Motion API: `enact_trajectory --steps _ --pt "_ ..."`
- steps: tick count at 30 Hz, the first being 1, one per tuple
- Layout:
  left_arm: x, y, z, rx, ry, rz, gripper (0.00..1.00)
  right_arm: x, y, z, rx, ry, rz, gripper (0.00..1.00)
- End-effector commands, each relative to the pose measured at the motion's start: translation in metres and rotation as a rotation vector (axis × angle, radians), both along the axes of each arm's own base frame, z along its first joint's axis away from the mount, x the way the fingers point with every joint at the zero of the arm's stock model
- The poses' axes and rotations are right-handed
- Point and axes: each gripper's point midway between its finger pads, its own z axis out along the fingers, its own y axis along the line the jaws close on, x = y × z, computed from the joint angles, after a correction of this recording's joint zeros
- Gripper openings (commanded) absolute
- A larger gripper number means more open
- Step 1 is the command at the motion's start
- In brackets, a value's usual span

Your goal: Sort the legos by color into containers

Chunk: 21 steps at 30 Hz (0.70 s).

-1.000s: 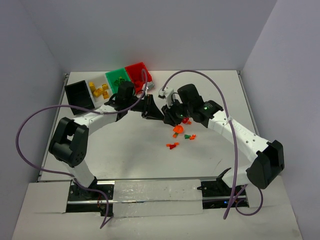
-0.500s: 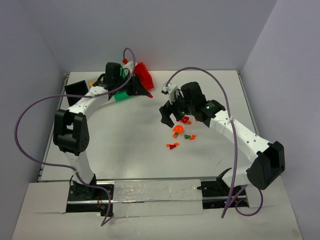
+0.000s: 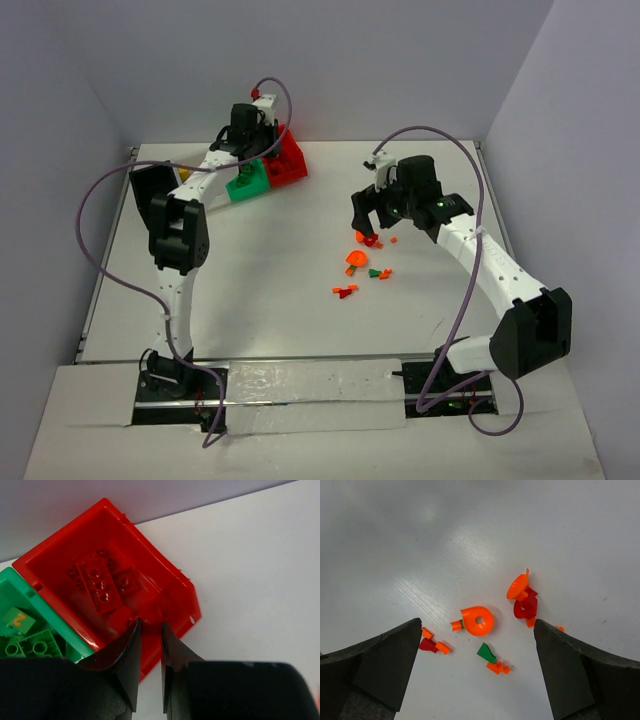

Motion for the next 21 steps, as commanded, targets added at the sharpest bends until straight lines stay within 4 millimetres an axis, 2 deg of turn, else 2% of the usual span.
enact_trajectory --steps 1,2,4,6,7,9,11,13,14,15,16,17,18,19,20,21 --pt "0.036 0.012 0.023 0.045 -0.122 0.074 0.06 -0.002 -0.012 -0.002 -0.023 -0.001 -0.047 1.0" --pt "0.04 0.014 0.009 0.06 -0.106 0.081 0.12 -0.002 -0.015 -0.007 -0.039 0.011 -0.053 1.0" --pt "0.045 0.018 0.0 0.089 -0.096 0.101 0.24 -0.006 -0.018 -0.014 -0.06 0.033 -0.054 1.0" --pt "0.047 0.025 -0.006 0.106 -0.088 0.115 0.53 -0.008 -0.023 -0.021 -0.081 0.047 -0.066 1.0" --pt "0.047 0.027 -0.007 0.109 -0.087 0.114 0.6 -0.009 -0.024 -0.023 -0.085 0.05 -0.067 1.0" --pt "0.044 0.029 -0.002 0.113 -0.088 0.109 0.66 -0.012 -0.027 -0.027 -0.096 0.058 -0.07 1.0" --pt "0.037 0.027 0.011 0.102 -0.09 0.081 0.71 -0.014 -0.03 -0.03 -0.102 0.063 -0.078 1.0" --pt "0.026 0.022 0.024 0.087 -0.08 0.036 0.72 -0.016 -0.032 -0.032 -0.105 0.067 -0.084 1.0" --pt "0.014 0.014 0.028 0.069 -0.054 -0.021 0.72 -0.017 -0.034 -0.032 -0.104 0.069 -0.089 1.0" --pt "-0.005 0.006 0.043 0.057 -0.046 -0.112 0.7 -0.018 -0.038 -0.032 -0.102 0.073 -0.099 1.0" --pt "-0.031 -0.004 0.057 0.05 -0.043 -0.233 0.68 -0.019 -0.042 -0.032 -0.098 0.077 -0.111 1.0" --pt "-0.048 -0.015 0.053 0.018 -0.01 -0.317 0.67 -0.02 -0.043 -0.032 -0.097 0.078 -0.115 1.0" --pt "-0.095 -0.022 0.043 -0.003 0.038 -0.464 0.66 -0.02 -0.051 -0.033 -0.09 0.086 -0.139 1.0" --pt "-0.121 -0.024 0.073 -0.017 -0.009 -0.511 0.66 -0.02 -0.06 -0.033 -0.079 0.097 -0.163 1.0" --pt "-0.142 -0.027 0.074 -0.018 -0.007 -0.549 0.65 -0.02 -0.064 -0.034 -0.073 0.102 -0.175 1.0" --pt "-0.173 -0.031 0.071 -0.01 0.004 -0.599 0.64 -0.021 -0.068 -0.035 -0.067 0.113 -0.185 1.0"
